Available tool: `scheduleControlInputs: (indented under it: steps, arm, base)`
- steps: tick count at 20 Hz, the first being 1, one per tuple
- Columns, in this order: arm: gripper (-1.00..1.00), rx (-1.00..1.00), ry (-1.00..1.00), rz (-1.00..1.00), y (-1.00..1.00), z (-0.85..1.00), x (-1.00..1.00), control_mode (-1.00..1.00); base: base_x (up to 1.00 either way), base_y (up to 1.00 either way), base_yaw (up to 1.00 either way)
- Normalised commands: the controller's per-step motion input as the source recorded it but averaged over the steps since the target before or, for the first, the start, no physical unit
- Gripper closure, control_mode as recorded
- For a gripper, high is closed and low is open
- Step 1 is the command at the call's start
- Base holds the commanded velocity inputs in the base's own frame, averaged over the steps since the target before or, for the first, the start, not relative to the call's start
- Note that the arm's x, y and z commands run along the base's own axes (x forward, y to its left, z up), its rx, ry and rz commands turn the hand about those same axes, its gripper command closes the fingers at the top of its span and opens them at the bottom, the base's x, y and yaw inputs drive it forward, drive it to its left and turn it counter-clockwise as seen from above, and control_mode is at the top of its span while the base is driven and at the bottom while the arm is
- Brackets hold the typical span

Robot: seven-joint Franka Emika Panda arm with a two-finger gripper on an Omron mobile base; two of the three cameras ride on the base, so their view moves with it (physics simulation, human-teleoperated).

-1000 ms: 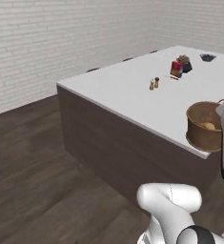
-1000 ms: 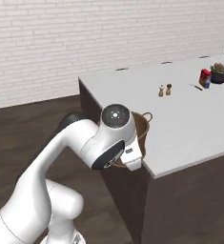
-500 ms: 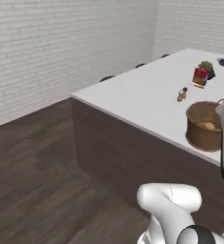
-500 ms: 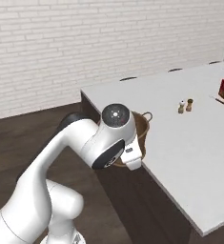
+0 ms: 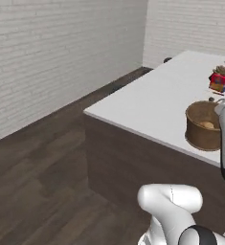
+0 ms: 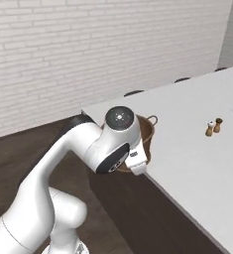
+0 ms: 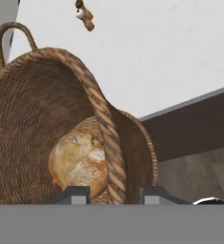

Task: Open the cabinet, pick up the bread from the cabinet and place it in the basket. Then move the basket to the dining counter.

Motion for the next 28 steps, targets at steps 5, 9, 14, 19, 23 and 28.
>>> scheduleControlInputs:
  steps: [5, 9, 14, 19, 23, 28]
  arm:
    - [1.0, 0.0, 0.0, 0.0, 0.0, 0.0, 0.0, 1.0]
    - [1.0, 0.0, 0.0, 0.0, 0.0, 0.0, 0.0, 1.0]
    - [1.0, 0.0, 0.0, 0.0, 0.0, 0.0, 0.0, 1.0]
    - [1.0, 0.0, 0.0, 0.0, 0.0, 0.0, 0.0, 1.0]
    - [1.0, 0.0, 0.0, 0.0, 0.0, 0.0, 0.0, 1.0]
    - [1.0, 0.0, 0.0, 0.0, 0.0, 0.0, 0.0, 1.0]
  base:
    - [1.0, 1.0, -0.39]
    - [0.97, 1.0, -0.47]
    - [0.86, 0.91, -0.48]
    - [0.93, 0.76, -0.45]
    - [0.47, 0.19, -0.3]
    - [0.32, 0.0, -0.2]
